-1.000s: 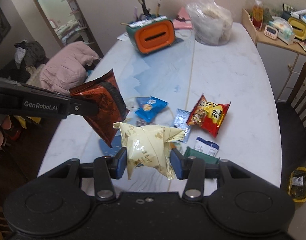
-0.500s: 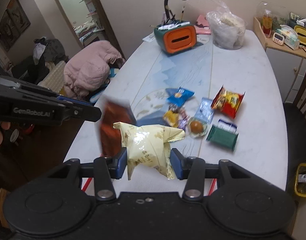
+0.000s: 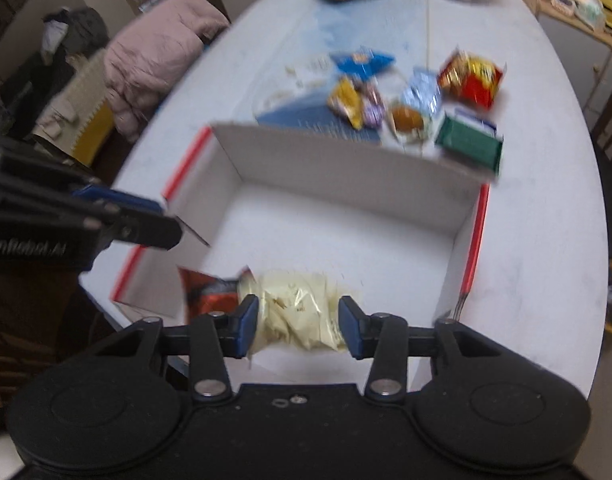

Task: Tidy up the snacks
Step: 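Carry both bags into the white box and open both tools, then move both tools back over the snack pile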

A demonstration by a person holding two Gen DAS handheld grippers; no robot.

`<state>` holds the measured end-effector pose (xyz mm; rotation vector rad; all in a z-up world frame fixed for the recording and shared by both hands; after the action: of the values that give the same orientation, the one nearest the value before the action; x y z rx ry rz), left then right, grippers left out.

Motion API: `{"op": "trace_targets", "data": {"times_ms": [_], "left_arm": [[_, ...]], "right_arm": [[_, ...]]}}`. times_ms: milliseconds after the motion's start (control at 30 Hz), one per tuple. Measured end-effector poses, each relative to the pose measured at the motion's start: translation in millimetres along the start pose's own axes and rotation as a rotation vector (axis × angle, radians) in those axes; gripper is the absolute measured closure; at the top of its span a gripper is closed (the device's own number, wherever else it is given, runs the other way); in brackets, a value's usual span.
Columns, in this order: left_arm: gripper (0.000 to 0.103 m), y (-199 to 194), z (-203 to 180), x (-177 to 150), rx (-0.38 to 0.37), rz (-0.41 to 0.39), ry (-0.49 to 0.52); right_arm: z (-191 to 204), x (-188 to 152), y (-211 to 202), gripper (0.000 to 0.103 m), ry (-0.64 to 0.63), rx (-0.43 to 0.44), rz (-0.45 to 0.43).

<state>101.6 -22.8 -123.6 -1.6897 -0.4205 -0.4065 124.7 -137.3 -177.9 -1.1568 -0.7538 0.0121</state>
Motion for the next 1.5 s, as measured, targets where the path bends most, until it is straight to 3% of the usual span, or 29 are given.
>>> {"op": "trace_targets", "data": {"times_ms": [33,233,467,933,1300,1367,1500], "left_arm": [[0.087,5,1,-5,0.004,0.012,-0.002],[0.087,25,9,-25,0.009,0.055,-0.025],[0.087,19,7,-24,-0.007,0.04,-0.008],[0.086,-23,5,18,0.011,-0.09,0.052],[0.086,-36,18,49,0.05,-0.135,0.052],[0.084,-37,20,57,0.053,-0.143,0.055],[0.071,-36,23,76,0.061,-0.157,0.052]], "right_arm": [[-2,-4,5,0.074,0.006,-0.012,0.005],[-11,-21,21,0.069,0.047,-0.032,0.034],[-11,-17,7,0.066,0.075,-0.019,0.018],[-3,32,-42,0.052,0.07,-0.002,-0.111],[-3,64,-58,0.037,0.045,-0.004,-0.181],[-4,71,-60,0.03,0.033,-0.006,-0.194],[-9,88,-62,0.023,0.017,-0.011,-0.218]]}}
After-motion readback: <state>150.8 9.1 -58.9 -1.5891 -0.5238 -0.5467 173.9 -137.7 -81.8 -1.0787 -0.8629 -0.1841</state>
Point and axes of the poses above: each gripper's, at about its wrist camera, not at the fingertips, and y roughly the way its jaws point, z to its left, x to its top, the point moved 6 cm from there along y, roughly the way its jaws point, and after that the axes turned 12 degrees about -z, right-handed, at the moved point
